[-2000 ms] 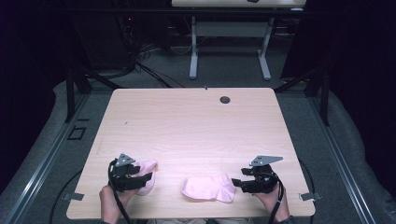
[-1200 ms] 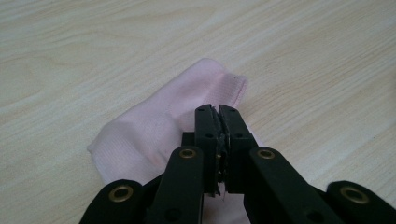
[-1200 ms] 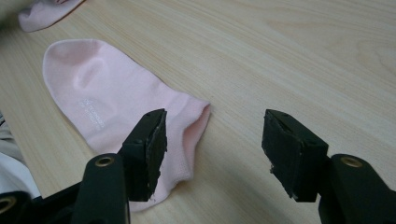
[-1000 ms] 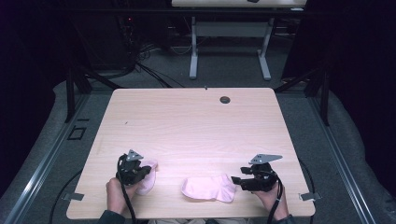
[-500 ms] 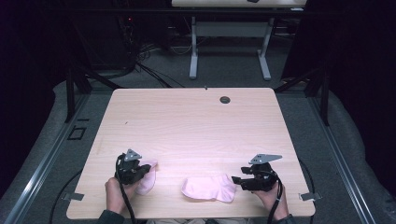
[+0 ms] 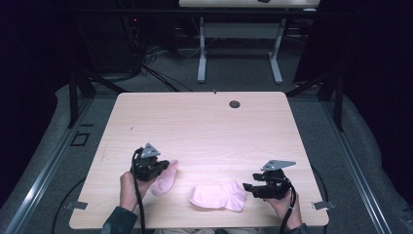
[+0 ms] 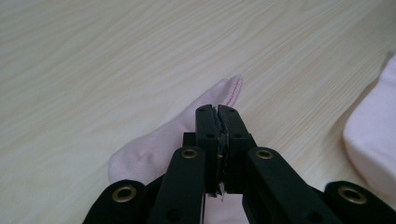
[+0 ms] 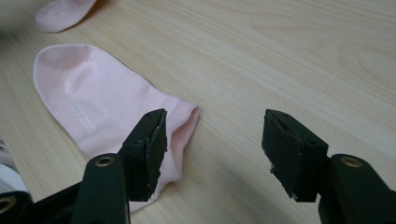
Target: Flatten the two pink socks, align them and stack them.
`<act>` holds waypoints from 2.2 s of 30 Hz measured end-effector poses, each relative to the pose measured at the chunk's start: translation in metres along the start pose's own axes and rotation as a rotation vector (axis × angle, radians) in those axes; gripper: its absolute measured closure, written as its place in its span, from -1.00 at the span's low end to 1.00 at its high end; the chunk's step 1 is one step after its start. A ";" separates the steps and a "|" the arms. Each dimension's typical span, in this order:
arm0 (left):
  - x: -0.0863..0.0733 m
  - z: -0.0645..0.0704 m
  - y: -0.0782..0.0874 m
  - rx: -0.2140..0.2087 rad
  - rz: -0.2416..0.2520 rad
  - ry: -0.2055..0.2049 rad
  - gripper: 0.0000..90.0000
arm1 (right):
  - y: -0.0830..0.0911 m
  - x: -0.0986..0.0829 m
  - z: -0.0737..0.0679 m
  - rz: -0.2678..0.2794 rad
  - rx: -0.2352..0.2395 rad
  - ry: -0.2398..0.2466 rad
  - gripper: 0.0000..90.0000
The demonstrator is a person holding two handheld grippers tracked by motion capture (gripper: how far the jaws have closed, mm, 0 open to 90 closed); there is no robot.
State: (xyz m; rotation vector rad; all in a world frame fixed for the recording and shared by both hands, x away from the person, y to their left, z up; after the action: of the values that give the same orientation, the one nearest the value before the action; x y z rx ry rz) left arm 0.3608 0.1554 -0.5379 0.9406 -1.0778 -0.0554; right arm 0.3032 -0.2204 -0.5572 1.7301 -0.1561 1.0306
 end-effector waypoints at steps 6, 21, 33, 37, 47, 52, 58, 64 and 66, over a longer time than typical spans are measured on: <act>0.045 0.013 -0.040 -0.136 -0.038 -0.115 0.96 | -0.002 0.005 -0.002 0.002 -0.012 0.011 -0.12; 0.047 0.010 -0.066 -0.198 -0.042 -0.062 -0.18 | -0.032 0.030 -0.004 -0.049 -0.046 0.128 -0.11; -0.017 0.010 -0.035 -0.130 -0.042 0.195 -0.17 | -0.075 0.093 -0.046 -0.043 0.008 0.406 0.02; -0.019 0.011 -0.040 -0.143 -0.052 0.223 -0.07 | -0.091 0.107 -0.055 -0.064 0.053 0.407 0.07; -0.015 0.014 -0.054 -0.107 -0.101 0.213 0.09 | -0.134 0.107 -0.082 -0.162 0.059 0.430 0.30; -0.014 0.016 -0.056 -0.084 -0.106 0.189 0.31 | -0.135 0.105 -0.080 -0.173 0.049 0.408 0.74; -0.015 0.015 -0.056 -0.044 -0.117 0.157 0.72 | -0.132 0.104 -0.077 -0.165 0.045 0.391 0.91; -0.015 0.014 -0.058 -0.038 -0.107 0.122 0.99 | -0.111 0.108 -0.072 -0.090 0.072 0.356 0.92; -0.014 0.015 -0.059 -0.041 -0.104 0.115 1.00 | -0.100 0.109 -0.068 -0.076 0.068 0.362 0.92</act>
State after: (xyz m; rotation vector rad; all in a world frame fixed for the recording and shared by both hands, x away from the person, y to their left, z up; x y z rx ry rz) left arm 0.3654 0.1159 -0.5857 0.9515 -0.9187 -0.1077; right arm 0.3883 -0.0811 -0.5485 1.5668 0.1760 1.2840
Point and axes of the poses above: each handheld gripper's, and its own axes: y roughly backward along the jaws, x roughly out of its top, z roughly to its right, the point moved 2 cm from there along -y, roughly forward along the jaws, and after that the axes turned 10 degrees about -x, right-handed, at the moved point
